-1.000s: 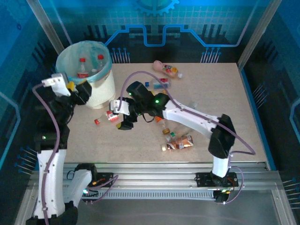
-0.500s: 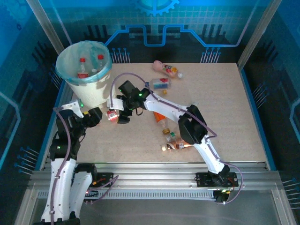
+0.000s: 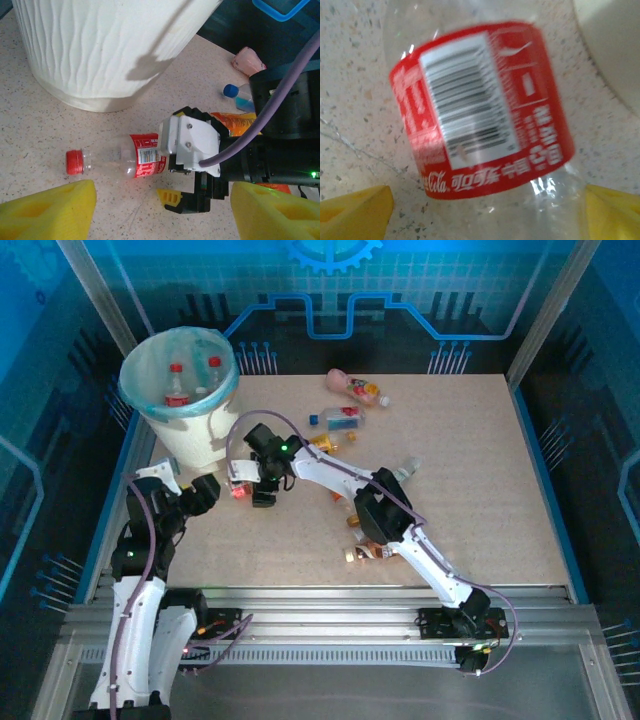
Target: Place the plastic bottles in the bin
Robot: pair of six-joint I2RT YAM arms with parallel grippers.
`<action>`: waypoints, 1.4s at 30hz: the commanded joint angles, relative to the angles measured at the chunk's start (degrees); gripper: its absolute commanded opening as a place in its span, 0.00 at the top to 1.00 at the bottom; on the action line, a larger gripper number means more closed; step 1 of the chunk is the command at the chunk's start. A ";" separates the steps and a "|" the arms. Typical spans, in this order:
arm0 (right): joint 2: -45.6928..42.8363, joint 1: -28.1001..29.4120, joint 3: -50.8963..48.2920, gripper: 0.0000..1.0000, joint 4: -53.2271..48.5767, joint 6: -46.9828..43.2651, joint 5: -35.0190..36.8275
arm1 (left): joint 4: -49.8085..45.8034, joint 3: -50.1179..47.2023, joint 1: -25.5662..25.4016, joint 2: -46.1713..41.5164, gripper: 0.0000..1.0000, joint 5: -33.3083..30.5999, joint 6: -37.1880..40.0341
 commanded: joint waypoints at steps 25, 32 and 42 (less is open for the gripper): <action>-36.23 -0.38 -37.71 0.47 13.35 15.27 -6.70 | -1.34 12.20 -0.26 -0.57 0.27 2.94 0.82; -50.90 -3.37 -56.76 0.48 26.76 26.06 -12.09 | 2.89 16.62 -0.35 3.88 0.25 14.48 -1.42; -59.72 -5.69 -66.09 0.49 35.13 29.91 -17.67 | 13.15 21.32 -0.52 13.02 0.26 26.82 -11.81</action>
